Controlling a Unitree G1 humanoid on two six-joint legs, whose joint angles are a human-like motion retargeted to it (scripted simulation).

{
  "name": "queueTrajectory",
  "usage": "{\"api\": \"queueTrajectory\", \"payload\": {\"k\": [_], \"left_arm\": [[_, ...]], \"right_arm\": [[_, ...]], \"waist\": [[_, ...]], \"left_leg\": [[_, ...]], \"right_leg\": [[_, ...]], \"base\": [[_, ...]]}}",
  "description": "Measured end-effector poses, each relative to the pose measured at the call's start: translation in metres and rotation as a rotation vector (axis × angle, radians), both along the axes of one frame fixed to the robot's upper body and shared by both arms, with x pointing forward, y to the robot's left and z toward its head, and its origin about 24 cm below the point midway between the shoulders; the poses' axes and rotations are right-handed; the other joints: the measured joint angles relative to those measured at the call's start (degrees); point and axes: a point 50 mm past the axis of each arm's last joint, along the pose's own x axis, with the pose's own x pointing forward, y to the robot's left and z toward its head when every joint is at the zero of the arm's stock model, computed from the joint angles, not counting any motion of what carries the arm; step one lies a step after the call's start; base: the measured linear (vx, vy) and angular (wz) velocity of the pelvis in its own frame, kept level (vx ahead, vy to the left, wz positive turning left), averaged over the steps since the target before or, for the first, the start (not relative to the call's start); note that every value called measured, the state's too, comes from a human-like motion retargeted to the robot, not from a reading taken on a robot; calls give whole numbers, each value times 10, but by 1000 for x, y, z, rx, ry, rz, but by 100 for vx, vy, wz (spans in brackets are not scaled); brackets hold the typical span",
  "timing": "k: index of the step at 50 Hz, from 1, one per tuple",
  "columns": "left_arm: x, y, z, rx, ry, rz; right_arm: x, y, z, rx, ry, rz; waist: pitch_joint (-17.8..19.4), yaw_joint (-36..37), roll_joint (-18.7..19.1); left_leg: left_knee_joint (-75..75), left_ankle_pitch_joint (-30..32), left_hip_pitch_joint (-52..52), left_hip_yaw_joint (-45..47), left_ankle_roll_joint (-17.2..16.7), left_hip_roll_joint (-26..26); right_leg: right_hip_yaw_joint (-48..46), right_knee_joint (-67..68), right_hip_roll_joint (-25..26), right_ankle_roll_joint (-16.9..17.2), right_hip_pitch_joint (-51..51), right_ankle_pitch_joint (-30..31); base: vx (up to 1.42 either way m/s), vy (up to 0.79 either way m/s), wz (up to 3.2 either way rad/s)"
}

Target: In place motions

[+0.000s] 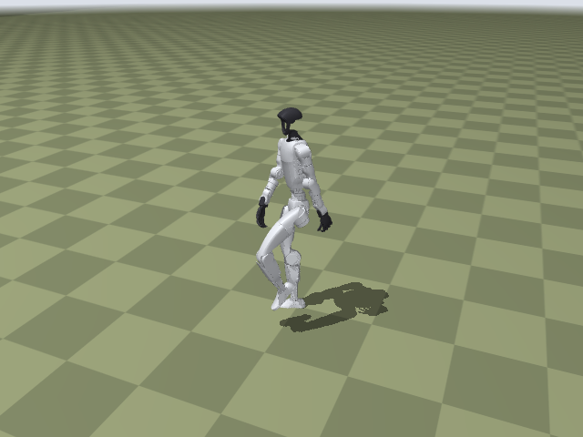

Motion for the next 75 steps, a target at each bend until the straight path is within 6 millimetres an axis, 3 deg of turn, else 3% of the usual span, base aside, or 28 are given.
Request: {"api": "queueTrajectory", "payload": {"k": [3, 7, 12, 15, 20, 22, 24, 25, 27, 30, 32, 35, 40, 43, 45, 48, 51, 54, 57, 61, 63, 66, 69, 72, 75], "left_arm": [[-32, -5, 11, -157, 65, -47], [-53, -3, 17, -179, 120, -157], [-54, -2, 18, -170, 123, -167], [-52, -5, 16, -166, 98, -137], [-32, 7, 9, -98, 37, -131], [-26, 14, 7, -67, 14, -147], [-24, 20, 6, -39, 7, -161], [-25, 22, 7, -29, 12, -162], [-24, 19, 6, -29, 16, -108], [-2, 25, 1, 20, -43, -40], [11, 31, -1, 65, -80, -38], [21, 35, -3, 108, -94, -26], [36, 31, -6, 94, -131, 24], [41, 28, -6, 103, -114, 4], [62, 26, -9, 104, -157, -42], [112, 19, -11, 95, -305, -101], [168, 12, -5, 84, -485, -132], [243, 3, 17, 93, -744, -163], [298, 1, 45, 134, -959, -192], [342, -1, 78, 188, -1159, -205], [354, 0, 90, 213, -1222, -207], [358, 1, 94, 231, -1245, -205], [342, 0, 80, 215, -1184, -206], [311, -2, 55, 176, -1052, -204], [266, -9, 27, 105, -865, -179]], "right_arm": [[33, 26, 30, 153, -158, -5], [56, 36, 54, 219, -267, 4], [54, 40, 54, 217, -275, 12], [39, 43, 42, 239, -225, -3], [10, 40, 19, 237, -106, -47], [0, 39, 12, 232, -70, -47], [-11, 34, 4, 216, -35, -37], [-18, 31, -1, 203, -13, -28], [-31, 27, -9, 158, 41, 11], [-35, 16, -14, 113, 62, 1], [-34, -1, -16, 89, 63, -19], [-46, -28, -23, 8, 99, -29], [-79, -56, -38, -133, 238, -79], [-115, -68, -48, -134, 362, -152], [-142, -79, -52, -160, 458, -217], [-177, -98, -54, -220, 584, -296], [-209, -113, -52, -261, 702, -311], [-245, -129, -46, -311, 829, -330], [-277, -140, -38, -353, 923, -378], [-306, -145, -30, -373, 1008, -460], [-313, -144, -28, -369, 1036, -498], [-312, -141, -29, -352, 1031, -521], [-302, -134, -34, -330, 990, -502], [-280, -125, -42, -291, 920, -454], [-252, -116, -49, -272, 826, -385]], "waist": [[12, 26, -12], [38, 60, -16], [34, 50, -8], [3, 36, -6], [-38, -12, 16], [-58, -22, 30], [-78, -38, 46], [-88, -46, 54], [-117, -98, 69], [-133, -108, 72], [-121, -108, 57], [-115, -68, 42], [-109, -69, 44], [-122, -94, 60], [-108, -104, 81], [-81, -126, 104], [-66, -169, 123], [-52, -221, 131], [-39, -260, 134], [-34, -280, 135], [-33, -279, 132], [-33, -269, 128], [-47, -252, 131], [-58, -225, 125], [-66, -210, 108]], "left_leg": [[77, -25, -84, 12, -1, 17], [100, -20, -89, 29, -11, 31], [43, -5, -14, 8, -23, 5], [-44, 2, 68, 12, -17, -18], [-322, 40, 251, -41, -43, -111], [-484, -35, 340, -64, -83, -143], [-612, -140, 419, -36, -82, -160], [-671, -156, 448, -5, -63, -156], [-750, -99, 463, -40, -62, -161], [-772, -81, 444, -3, -72, -148], [-760, -92, 438, -59, -57, -171], [-745, -103, 438, -37, -50, -178], [-747, -116, 454, -38, -46, -177], [-741, -120, 447, -46, -49, -158], [-740, -118, 449, -51, -52, -127], [-742, -111, 455, -48, -52, -95], [-740, -102, 447, -48, -50, -71], [-746, -86, 436, -32, -42, -59], [-751, -76, 432, -45, -40, -56], [-748, -77, 430, -50, -42, -52], [-747, -80, 433, -41, -43, -53], [-748, -83, 439, -24, -48, -55], [-754, -84, 442, -5, -58, -54], [-759, -91, 453, 21, -64, -64], [-756, -102, 461, 32, -66, -89]], "right_leg": [[13, 11, -14, -6, -7, 2], [27, 26, -25, -15, 3, -3], [26, 29, -20, -17, 19, -13], [15, 18, -23, -6, 18, -12], [-34, 12, -7, 7, 31, -25], [-37, 12, 11, 9, 27, -32], [-48, 11, 29, 13, 29, -38], [-51, 9, 37, 16, 34, -40], [-81, 4, 42, 20, 28, -40], [-82, 5, 38, 30, -1, -38], [-99, 3, 24, 34, 9, -36], [-93, -2, 21, 35, 22, -32], [-94, 33, 17, 29, 25, -54], [-93, 98, 21, 9, 0, -37], [-69, 201, 26, -19, -46, 0], [-29, 380, 37, -35, -130, -16], [-35, 566, 10, -52, -229, -50], [-40, 753, -40, -66, -356, -75], [-35, 840, -59, -62, -441, -74], [-38, 857, -69, -66, -480, -72], [-34, 842, -69, -66, -474, -69], [-23, 795, -59, -60, -434, -61], [-31, 701, -42, -59, -356, -42], [-7, 538, 8, -35, -260, -1], [24, 275, 52, 27, -126, 101]], "base": [[3, 4, -18], [2, 2, -29], [2, 0, 30], [8, 6, 39], [4, 7, 56], [3, 6, 19], [8, 8, 32], [9, 11, 61], [-10, 19, 96], [-39, 13, 45], [-17, 15, 25], [-8, 16, -49], [-19, 4, -11], [-5, 2, 25], [-21, 1, 5], [-20, 3, 14], [-15, 2, 65], [-15, 1, 86], [-5, 1, 65], [1, 0, 3], [6, -1, -36], [6, -1, -49], [13, 0, -62], [17, -1, -71], [17, -2, -25]]}}
